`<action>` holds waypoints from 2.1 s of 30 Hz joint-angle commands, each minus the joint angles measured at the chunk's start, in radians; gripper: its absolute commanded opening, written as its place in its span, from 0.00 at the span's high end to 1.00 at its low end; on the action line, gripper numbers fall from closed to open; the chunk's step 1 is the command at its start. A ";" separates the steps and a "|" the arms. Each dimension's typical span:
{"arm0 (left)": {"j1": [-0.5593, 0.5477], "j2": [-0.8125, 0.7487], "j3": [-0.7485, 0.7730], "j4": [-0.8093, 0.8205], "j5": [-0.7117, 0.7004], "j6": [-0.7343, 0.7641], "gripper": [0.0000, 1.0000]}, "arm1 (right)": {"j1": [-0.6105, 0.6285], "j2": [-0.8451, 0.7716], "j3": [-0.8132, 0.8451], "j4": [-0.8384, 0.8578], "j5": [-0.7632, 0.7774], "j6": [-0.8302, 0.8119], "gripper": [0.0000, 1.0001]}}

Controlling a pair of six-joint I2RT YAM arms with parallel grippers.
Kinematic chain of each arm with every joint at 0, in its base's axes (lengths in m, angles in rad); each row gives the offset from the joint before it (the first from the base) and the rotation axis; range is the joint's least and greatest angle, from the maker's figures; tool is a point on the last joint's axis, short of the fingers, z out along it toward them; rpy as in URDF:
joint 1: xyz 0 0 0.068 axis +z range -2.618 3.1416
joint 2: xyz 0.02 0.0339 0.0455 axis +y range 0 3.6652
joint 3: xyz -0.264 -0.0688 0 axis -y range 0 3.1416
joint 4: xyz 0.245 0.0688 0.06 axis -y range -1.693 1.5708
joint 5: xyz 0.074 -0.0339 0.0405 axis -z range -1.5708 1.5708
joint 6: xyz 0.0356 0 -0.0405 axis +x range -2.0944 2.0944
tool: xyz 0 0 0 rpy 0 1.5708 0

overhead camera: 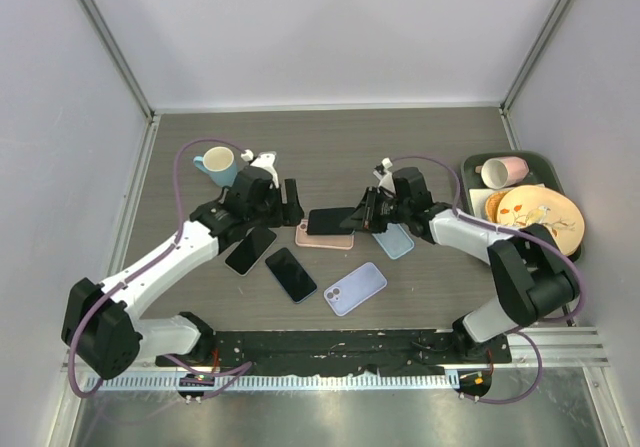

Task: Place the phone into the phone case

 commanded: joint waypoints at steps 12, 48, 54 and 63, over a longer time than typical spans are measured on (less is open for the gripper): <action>-0.005 -0.038 -0.050 0.050 -0.034 0.003 0.24 | 0.004 0.160 0.013 0.234 -0.157 0.117 0.99; -0.005 0.454 0.104 0.136 0.036 -0.037 0.30 | -0.018 0.441 0.134 -0.177 0.185 -0.163 0.99; -0.005 0.513 0.110 0.138 0.050 -0.071 0.31 | -0.013 0.462 0.140 -0.180 0.203 -0.173 0.98; -0.014 0.525 0.137 0.161 0.105 -0.060 0.33 | 0.011 0.484 0.163 -0.227 0.281 -0.203 0.92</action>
